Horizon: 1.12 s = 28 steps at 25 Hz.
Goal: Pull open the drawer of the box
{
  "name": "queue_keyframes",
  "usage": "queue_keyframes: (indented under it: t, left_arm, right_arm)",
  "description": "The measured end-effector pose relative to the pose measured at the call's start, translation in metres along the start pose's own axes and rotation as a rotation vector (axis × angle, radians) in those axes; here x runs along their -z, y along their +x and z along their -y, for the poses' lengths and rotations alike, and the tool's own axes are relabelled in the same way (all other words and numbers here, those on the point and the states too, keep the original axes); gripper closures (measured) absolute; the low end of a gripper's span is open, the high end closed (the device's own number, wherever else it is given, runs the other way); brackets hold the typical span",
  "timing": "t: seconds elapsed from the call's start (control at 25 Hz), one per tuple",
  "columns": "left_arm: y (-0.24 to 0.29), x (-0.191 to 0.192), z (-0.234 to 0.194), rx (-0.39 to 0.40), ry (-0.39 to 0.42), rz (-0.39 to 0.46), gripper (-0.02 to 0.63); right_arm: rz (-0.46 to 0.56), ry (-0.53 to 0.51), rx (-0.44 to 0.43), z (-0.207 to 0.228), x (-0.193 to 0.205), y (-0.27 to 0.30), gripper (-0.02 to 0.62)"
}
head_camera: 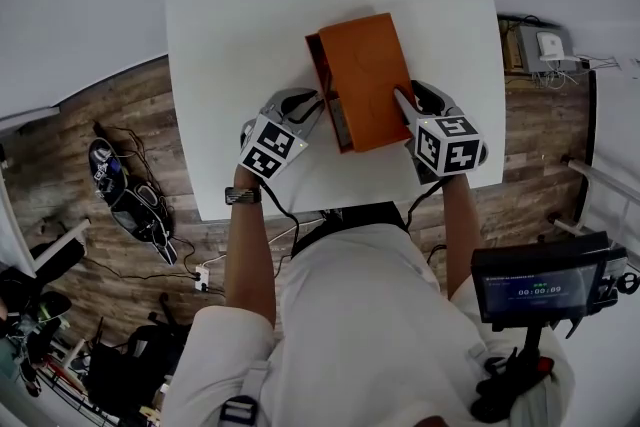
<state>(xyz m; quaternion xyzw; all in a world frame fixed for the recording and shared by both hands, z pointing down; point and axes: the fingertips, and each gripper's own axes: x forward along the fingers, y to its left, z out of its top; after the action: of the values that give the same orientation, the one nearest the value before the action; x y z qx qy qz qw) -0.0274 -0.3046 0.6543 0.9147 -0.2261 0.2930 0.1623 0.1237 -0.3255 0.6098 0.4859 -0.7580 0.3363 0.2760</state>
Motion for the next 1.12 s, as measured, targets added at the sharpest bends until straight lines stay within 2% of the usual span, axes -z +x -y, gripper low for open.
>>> queue_keyframes:
  t: [0.56,1.12]
  left_arm:
    - [-0.011,0.02,-0.013,-0.039,-0.079,-0.006,0.529]
    - [-0.023,0.034,-0.024,-0.081,-0.093,-0.027,0.531]
  right_arm:
    - [-0.002,0.017,-0.003,0.005,0.002,0.009,0.445]
    - [0.006,0.026,-0.003,0.008,0.003,0.013,0.443]
